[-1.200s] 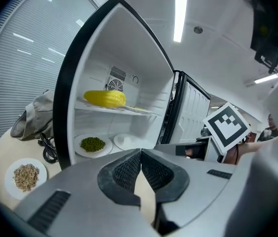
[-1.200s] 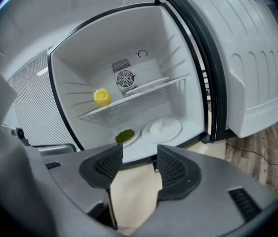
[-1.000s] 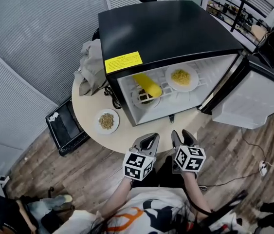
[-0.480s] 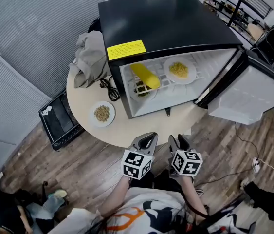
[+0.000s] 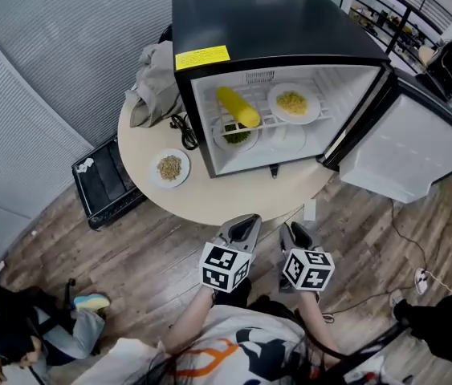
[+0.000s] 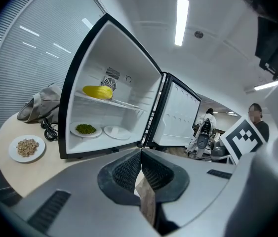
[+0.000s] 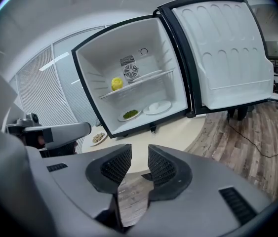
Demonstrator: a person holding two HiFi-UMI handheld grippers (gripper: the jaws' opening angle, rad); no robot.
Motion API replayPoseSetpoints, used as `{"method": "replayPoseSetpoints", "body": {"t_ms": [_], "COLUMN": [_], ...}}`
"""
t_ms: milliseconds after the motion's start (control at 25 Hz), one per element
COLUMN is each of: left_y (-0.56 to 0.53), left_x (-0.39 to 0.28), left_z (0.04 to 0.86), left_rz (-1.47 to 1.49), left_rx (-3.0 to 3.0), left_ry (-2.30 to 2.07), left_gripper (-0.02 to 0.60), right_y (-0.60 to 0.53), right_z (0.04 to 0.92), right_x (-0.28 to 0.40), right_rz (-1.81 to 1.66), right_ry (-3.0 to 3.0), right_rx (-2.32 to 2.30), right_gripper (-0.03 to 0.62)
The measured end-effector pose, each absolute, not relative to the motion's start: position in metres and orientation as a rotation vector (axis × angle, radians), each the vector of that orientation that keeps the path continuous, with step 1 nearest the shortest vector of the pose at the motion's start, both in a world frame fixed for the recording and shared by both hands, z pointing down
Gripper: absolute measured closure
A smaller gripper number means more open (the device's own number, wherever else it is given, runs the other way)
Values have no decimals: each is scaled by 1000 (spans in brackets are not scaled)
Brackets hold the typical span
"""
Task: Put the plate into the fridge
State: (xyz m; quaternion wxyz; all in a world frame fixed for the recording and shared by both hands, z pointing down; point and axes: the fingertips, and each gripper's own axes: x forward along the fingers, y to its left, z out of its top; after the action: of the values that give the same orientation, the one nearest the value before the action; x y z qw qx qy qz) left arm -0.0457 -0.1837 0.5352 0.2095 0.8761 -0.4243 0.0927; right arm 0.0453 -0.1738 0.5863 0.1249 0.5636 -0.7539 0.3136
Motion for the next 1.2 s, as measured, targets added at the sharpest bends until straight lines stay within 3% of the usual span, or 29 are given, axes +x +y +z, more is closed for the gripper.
{"method": "replayPoseSetpoints", "body": {"t_ms": [1200], "left_y": [-7], "left_x": [-3], "left_z": [522], "left_rz": [212], "left_rx": [2378], "left_ry": [-1366], "left_gripper": [571], "right_y": [-20], "right_z": [550], "right_x": [77], "right_rz": [873], "right_ry": [-2429], "right_rx": [1446], "right_gripper": [562]}}
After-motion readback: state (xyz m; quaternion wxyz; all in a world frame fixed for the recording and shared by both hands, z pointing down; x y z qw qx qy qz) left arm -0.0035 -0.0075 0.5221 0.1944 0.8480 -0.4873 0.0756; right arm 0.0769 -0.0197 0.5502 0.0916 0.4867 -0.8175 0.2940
